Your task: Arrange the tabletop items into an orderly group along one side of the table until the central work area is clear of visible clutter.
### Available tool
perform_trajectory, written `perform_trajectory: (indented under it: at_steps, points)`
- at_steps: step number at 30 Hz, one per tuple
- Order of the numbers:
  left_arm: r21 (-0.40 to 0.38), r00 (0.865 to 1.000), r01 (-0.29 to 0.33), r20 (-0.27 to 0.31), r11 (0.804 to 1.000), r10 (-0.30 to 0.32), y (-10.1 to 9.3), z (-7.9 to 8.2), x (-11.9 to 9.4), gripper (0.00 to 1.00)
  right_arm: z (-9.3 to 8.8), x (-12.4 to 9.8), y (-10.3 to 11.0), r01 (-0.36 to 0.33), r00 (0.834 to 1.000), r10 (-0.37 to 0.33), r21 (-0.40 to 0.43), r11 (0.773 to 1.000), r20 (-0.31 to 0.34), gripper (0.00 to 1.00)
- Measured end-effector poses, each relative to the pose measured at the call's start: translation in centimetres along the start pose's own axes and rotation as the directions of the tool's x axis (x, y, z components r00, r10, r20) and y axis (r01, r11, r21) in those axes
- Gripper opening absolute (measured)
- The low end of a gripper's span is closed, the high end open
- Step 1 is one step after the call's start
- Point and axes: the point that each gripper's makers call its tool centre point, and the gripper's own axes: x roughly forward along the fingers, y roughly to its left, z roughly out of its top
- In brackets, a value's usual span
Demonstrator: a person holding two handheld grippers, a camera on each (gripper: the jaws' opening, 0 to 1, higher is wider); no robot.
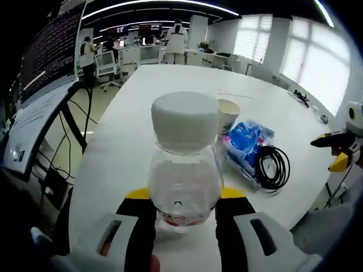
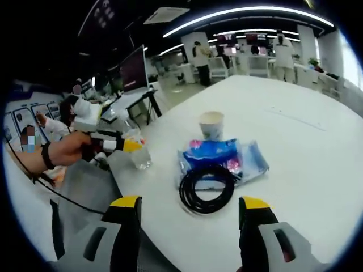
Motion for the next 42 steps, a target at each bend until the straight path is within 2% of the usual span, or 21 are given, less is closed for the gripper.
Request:
perform_trajectory:
  at_steps: [6, 14, 20, 31, 39, 41, 42]
  points:
    - [0.019, 1.0, 0.001, 0.023, 1.0, -0.002, 0.4, -0.5, -0.4, 0.4, 0.8, 0.8, 0.7, -0.014, 1.0, 0.013, -0.037, 0.999, -0.026, 0.71]
    - [0.066, 0.999, -0.005, 0.039, 0.998, 0.002, 0.0, -1.9, -1.1, 0.4, 1.7, 1.7, 2.0, -0.03, 0.999, 0.028, -0.065, 0.997, -0.039, 0.71]
    - [0.078, 0.998, -0.013, 0.063, 0.997, 0.008, 0.0, -1.4, -1.1, 0.4, 1.4, 1.8, 2.9, -0.028, 0.998, 0.024, -0.069, 0.997, -0.061, 0.71]
    - [0.054, 0.995, -0.018, 0.095, 0.998, 0.012, 0.2, -1.2, -1.1, 0.4, 1.7, 1.8, 2.4, -0.004, 0.998, 0.001, -0.055, 0.998, -0.06, 0.71]
    - [0.045, 0.996, -0.002, 0.089, 0.999, -0.002, 0.1, -1.5, -0.9, 0.41, 1.8, 1.2, 2.5, 0.02, 0.999, -0.021, -0.029, 0.999, -0.035, 0.72]
    - [0.049, 0.997, 0.01, 0.073, 0.999, -0.014, -0.1, -1.8, -0.8, 0.41, 1.6, 1.1, 2.5, 0.027, 0.999, -0.028, -0.019, 0.999, -0.034, 0.72]
    - [0.062, 0.999, 0.013, 0.034, 0.998, -0.015, 0.0, -2.6, -0.7, 0.41, 1.6, 0.9, 2.4, 0.033, 0.999, -0.034, -0.012, 0.999, -0.03, 0.72]
